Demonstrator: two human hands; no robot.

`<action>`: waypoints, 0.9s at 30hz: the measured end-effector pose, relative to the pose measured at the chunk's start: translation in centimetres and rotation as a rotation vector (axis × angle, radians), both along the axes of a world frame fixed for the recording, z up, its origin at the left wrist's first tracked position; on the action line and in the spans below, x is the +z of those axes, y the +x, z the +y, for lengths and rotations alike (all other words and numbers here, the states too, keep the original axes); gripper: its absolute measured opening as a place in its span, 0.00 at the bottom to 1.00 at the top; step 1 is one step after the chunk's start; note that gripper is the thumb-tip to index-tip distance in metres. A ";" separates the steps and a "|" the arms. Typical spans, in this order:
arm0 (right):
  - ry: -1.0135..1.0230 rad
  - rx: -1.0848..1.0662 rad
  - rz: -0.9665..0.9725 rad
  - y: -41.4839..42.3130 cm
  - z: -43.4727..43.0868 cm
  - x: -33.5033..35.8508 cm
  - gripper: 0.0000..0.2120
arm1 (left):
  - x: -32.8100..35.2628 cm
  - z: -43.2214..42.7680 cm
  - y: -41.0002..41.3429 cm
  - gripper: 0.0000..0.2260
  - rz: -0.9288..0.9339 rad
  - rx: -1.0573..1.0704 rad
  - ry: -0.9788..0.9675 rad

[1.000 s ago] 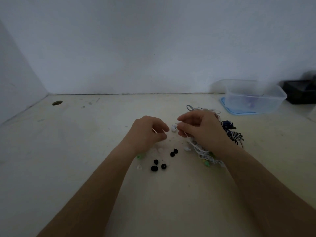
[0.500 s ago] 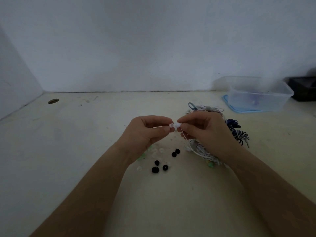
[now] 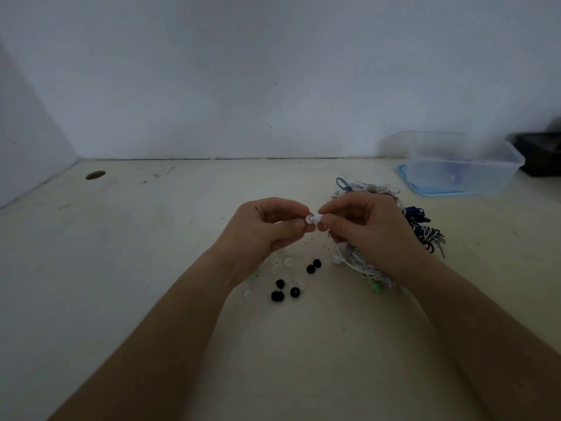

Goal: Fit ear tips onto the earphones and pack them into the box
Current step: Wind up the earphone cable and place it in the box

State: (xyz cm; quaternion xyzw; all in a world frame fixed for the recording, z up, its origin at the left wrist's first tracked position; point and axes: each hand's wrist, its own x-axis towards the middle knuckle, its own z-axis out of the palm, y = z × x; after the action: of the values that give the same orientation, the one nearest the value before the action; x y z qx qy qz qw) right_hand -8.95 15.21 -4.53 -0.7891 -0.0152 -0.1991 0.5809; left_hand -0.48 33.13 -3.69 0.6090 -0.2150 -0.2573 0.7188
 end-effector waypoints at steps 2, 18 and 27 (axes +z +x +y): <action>0.014 0.000 0.003 0.0 0.0 0.1 0.03 | 0.1 0.0 0.0 0.08 0.008 -0.004 -0.009; -0.042 0.026 -0.026 -0.1 -0.2 1.1 0.03 | 0.8 -0.3 -0.5 0.10 -0.057 -0.002 -0.024; -0.127 0.024 -0.037 -0.1 -0.1 1.0 0.04 | 0.5 -0.4 -0.6 0.11 -0.056 0.008 -0.014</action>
State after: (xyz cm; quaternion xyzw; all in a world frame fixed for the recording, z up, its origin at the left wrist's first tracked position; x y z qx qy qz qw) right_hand -9.05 15.11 -3.51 -0.8203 -0.0479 -0.2054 0.5316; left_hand -1.12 32.70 -3.22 0.6116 -0.2344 -0.2361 0.7178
